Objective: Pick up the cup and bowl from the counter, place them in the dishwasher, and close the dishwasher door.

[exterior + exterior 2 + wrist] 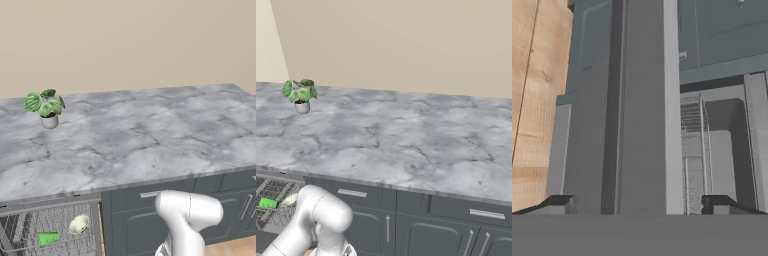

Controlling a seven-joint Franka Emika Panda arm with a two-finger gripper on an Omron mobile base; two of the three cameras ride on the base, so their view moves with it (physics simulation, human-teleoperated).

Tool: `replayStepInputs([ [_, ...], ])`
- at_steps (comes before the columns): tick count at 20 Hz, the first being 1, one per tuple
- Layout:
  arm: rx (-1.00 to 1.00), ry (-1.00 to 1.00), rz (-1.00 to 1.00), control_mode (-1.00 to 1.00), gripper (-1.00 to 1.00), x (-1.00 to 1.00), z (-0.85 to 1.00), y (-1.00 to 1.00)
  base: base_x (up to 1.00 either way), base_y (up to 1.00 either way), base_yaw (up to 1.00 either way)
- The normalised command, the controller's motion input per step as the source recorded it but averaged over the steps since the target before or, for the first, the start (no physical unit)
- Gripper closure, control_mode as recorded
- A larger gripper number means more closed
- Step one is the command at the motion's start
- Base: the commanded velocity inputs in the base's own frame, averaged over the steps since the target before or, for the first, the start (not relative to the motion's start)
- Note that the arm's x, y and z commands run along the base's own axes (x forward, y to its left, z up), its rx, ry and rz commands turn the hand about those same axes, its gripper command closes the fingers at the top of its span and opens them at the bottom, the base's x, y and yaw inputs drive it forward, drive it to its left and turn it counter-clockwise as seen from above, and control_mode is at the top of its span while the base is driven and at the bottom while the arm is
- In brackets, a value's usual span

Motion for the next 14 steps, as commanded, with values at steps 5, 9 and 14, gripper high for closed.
replayStepInputs([
  [5,-0.04,0.00,0.00,-1.00,-1.00,0.09,-0.98,0.06,0.00,0.00,0.00],
  [9,-0.13,-0.02,0.00,-1.00,-1.00,0.27,-0.77,0.03,0.00,0.00,0.00],
  [14,-0.18,-0.04,0.00,-1.00,-1.00,0.25,-0.75,0.05,0.00,0.00,0.00],
])
